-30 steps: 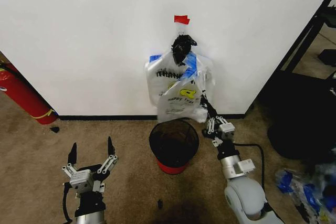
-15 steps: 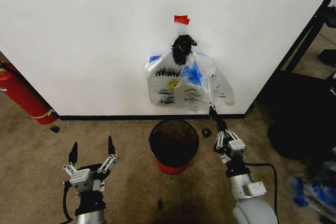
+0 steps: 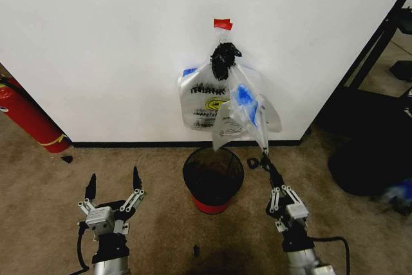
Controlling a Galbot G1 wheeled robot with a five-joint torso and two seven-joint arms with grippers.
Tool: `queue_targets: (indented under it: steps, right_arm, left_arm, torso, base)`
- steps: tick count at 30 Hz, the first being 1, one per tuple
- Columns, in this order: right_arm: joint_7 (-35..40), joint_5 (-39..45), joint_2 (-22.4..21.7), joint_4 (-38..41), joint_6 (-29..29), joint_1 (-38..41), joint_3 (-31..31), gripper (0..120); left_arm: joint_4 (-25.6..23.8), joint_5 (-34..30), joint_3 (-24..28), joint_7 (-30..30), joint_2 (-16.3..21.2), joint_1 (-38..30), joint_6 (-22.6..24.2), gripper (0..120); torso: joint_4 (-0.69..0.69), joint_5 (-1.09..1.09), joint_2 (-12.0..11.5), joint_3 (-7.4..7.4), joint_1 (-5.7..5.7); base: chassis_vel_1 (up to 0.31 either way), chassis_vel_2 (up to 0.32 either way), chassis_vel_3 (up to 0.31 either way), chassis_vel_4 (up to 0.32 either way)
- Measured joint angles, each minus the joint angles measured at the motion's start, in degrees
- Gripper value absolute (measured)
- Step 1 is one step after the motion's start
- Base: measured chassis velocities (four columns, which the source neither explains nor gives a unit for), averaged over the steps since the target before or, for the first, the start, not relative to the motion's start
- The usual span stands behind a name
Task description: Pick up the garbage bag from the wall and place it over the trash bin.
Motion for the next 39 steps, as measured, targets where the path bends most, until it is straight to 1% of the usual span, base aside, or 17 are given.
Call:
queue_targets:
  steps: [6, 8, 14, 19, 24, 34, 38, 39]
  right_arm:
    - [-0.1, -0.2, 0.0, -1.0, 4.2, -3.1, 0.9, 0]
    - [-0.1, -0.2, 0.0, -1.0, 4.4, -3.3, 0.9, 0]
    - [0.0, -0.6, 0.3, -1.9, 7.4, -5.3, 0.8, 0]
    - [0.0, -1.3, 0.5, -3.9, 12.1, -7.2, 1.2, 0]
    - [0.1, -1.7, 0.6, -4.9, 14.7, -7.9, 1.7, 0]
    - [0.1, -1.9, 0.4, -5.9, 15.3, -9.2, 2.6, 0]
    - [0.0, -1.8, 0.7, -5.7, 15.2, -7.5, 2.9, 0]
    - [-0.2, -1.6, 0.8, -5.3, 14.3, -6.7, 2.9, 0]
  left_arm:
    - [0.0, 0.0, -0.1, 0.0, 0.0, 0.0, 0.0, 100]
    - [0.0, 0.0, -0.1, 0.0, 0.0, 0.0, 0.0, 100]
    - [0.0, -0.1, -0.3, 0.0, 0.0, 0.0, 0.0, 100]
    - [0.2, -0.1, -0.1, 0.0, 0.0, -0.1, 0.0, 100]
    - [0.5, -0.1, -0.1, 0.0, 0.0, -0.3, 0.2, 100]
    - [1.0, -0.3, -0.2, 0.1, 0.0, -0.4, 0.2, 100]
    - [0.9, -0.4, 0.1, 0.1, 0.3, -0.5, 0.2, 100]
    - [0.7, -0.4, 0.2, 0.1, 0.6, -0.5, 0.2, 100]
  torso:
    - [0.0, 0.0, 0.0, 0.0, 0.0]
    - [0.0, 0.0, 0.0, 0.0, 0.0]
    - [0.0, 0.0, 0.0, 0.0, 0.0]
    - [0.0, 0.0, 0.0, 0.0, 0.0]
    - [0.0, 0.0, 0.0, 0.0, 0.0]
    - [0.0, 0.0, 0.0, 0.0, 0.0]
    - [0.0, 0.0, 0.0, 0.0, 0.0]
    - [-0.01, 0.0, 0.0, 0.0, 0.0]
  base:
    - [0.0, 0.0, 0.0, 0.0]
    - [0.0, 0.0, 0.0, 0.0]
    - [0.0, 0.0, 0.0, 0.0]
    - [0.0, 0.0, 0.0, 0.0]
    - [0.0, 0.0, 0.0, 0.0]
    - [0.0, 0.0, 0.0, 0.0]
    - [0.0, 0.0, 0.0, 0.0]
    - [0.0, 0.0, 0.0, 0.0]
